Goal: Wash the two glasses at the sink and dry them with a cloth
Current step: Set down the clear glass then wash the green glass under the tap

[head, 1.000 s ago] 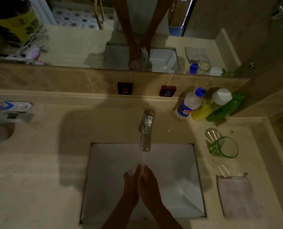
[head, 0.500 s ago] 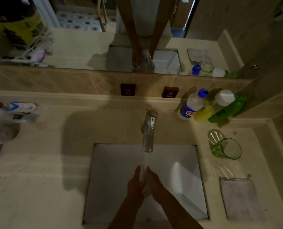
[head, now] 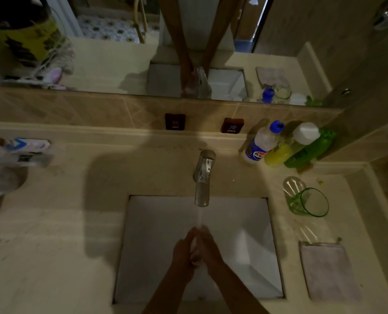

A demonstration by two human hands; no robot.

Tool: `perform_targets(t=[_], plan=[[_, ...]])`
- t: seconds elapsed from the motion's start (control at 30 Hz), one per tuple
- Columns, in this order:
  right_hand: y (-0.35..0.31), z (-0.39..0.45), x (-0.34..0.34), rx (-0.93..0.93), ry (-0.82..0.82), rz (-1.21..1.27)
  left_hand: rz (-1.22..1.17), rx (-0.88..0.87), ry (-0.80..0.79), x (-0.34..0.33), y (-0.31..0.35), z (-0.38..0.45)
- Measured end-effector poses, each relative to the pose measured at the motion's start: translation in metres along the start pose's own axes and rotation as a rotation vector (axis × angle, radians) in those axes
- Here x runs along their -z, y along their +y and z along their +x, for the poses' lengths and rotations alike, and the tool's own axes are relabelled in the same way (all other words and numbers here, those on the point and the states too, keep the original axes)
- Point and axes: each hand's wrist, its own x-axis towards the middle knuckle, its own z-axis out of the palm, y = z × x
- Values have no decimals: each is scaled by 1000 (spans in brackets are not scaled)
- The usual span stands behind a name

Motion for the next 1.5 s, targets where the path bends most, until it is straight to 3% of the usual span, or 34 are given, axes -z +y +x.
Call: perform_targets(t=[0.13,0.23,0.4,0.5,0.7,0.9,0.93,1.07,1.17,1.37,1.5], plan=[[-5,13,24,-125,-142,60,-63,-28,-62,-2,2,-6],[5,12,28,8,-182,-78,-42,-60,-73,-5,0,-4],[19,-7,13,130,-189,-244,-54,-33,116,1,-9,6],[27,-20,5,218,-194,-415,-50,9,124,6,-11,4],[9,2,13,47,-83,-33,-186,61,-109,7,-7,-6],[12,14,24,15,-192,-29,-161,132,-129,8,-8,0],[15,13,22,30,-198,-40,-121,119,-120,4,-6,-2],[30,-6,11,141,-208,-147,-67,31,199,1,-5,7],[43,-18,12,261,-197,-220,-133,68,97,4,-7,2],[12,8,14,109,-53,-176,-123,27,-138,3,-12,-9],[5,17,35,81,-119,-148,-174,2,-275,11,-11,-10]])
